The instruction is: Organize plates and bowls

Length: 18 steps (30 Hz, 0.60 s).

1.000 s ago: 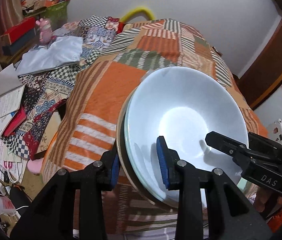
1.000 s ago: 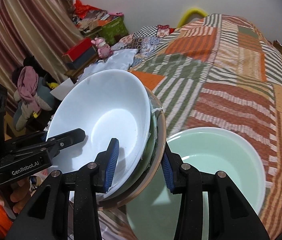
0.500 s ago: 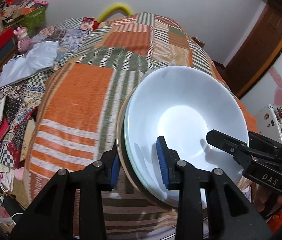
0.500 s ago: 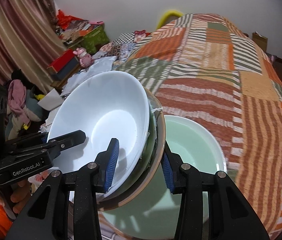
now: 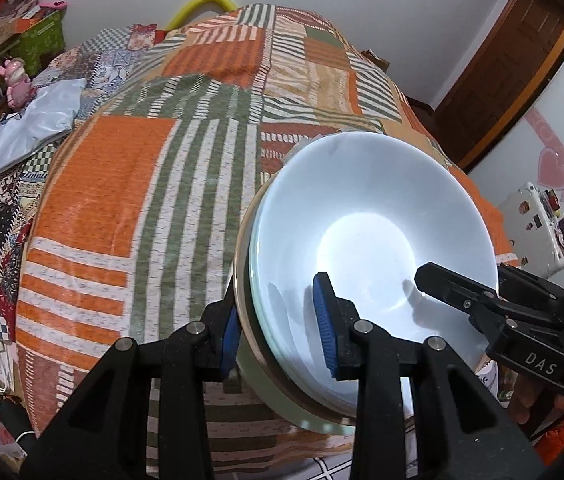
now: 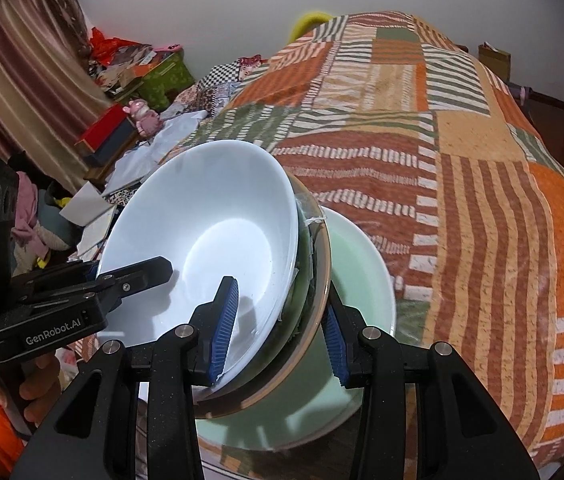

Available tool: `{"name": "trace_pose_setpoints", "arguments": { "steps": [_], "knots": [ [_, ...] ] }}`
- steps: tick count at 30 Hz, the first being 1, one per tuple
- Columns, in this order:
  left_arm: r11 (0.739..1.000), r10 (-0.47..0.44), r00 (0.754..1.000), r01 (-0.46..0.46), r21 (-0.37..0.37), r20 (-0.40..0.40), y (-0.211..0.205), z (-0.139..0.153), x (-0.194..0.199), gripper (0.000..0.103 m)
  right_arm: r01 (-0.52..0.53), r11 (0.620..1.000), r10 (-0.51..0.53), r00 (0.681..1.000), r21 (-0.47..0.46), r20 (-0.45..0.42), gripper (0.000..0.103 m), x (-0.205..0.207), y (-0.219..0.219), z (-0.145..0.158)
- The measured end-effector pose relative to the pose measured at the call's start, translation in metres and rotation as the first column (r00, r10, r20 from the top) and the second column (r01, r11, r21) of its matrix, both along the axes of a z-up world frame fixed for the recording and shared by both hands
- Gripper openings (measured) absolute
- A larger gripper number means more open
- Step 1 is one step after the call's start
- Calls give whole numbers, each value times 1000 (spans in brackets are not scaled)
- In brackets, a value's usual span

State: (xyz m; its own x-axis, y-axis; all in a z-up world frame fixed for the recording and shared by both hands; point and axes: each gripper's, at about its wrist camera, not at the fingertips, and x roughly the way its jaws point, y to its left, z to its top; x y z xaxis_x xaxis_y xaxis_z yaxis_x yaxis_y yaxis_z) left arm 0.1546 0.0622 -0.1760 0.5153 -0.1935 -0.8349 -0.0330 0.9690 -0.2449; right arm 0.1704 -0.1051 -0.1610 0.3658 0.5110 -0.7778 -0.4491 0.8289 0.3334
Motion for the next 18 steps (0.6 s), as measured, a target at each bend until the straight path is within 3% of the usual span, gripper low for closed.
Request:
{"name": "trace_pose_setpoints", "arguments": {
  "steps": [18],
  "knots": [
    [1000, -29, 999, 30, 7, -21, -10, -12, 8, 33, 19, 998, -18, 1000, 54, -25, 40, 5, -10, -11]
  ]
}}
